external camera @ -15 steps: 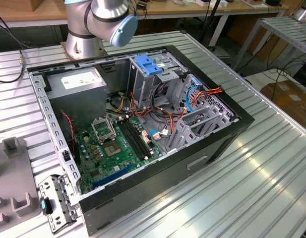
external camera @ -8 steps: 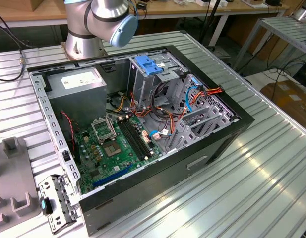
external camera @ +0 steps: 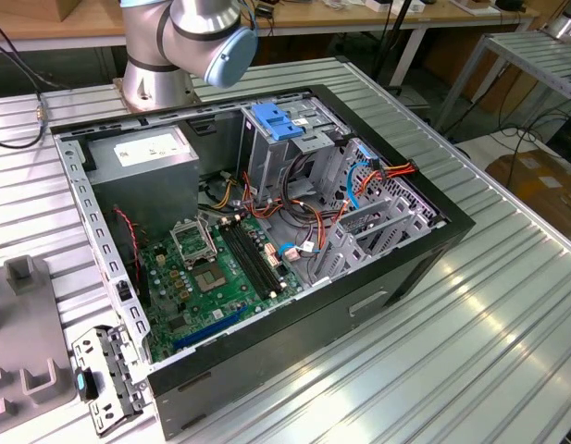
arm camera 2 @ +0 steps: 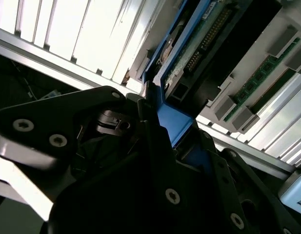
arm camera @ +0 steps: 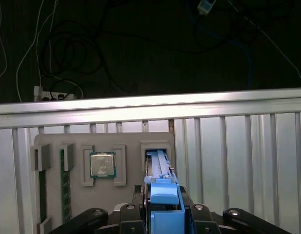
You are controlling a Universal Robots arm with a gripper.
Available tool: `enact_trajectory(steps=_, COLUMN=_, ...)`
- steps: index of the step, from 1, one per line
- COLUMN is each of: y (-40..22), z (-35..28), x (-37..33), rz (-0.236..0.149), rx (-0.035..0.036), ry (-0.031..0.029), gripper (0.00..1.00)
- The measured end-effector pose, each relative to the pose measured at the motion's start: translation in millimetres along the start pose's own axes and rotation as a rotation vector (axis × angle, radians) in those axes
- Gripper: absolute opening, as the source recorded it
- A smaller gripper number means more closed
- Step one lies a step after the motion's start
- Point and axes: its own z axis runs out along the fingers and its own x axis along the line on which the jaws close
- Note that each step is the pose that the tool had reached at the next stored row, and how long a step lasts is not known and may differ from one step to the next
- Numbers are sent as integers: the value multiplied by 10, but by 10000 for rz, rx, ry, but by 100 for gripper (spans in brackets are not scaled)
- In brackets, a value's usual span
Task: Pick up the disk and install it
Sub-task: 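Pick up the disk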
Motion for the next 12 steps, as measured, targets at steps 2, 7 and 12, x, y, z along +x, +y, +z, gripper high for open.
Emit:
enact_trajectory(steps=2, y=0, z=-37, x=0, rz=0, rx=0, ry=-1, gripper=37)
enact_trajectory(steps=7, y=0, z=-116, x=-1, rz=0, rx=0, ry=-1, gripper=37)
enact_trajectory(steps=12, y=-1, z=-175, x=-2, rz=0, rx=2, ry=27, gripper=37)
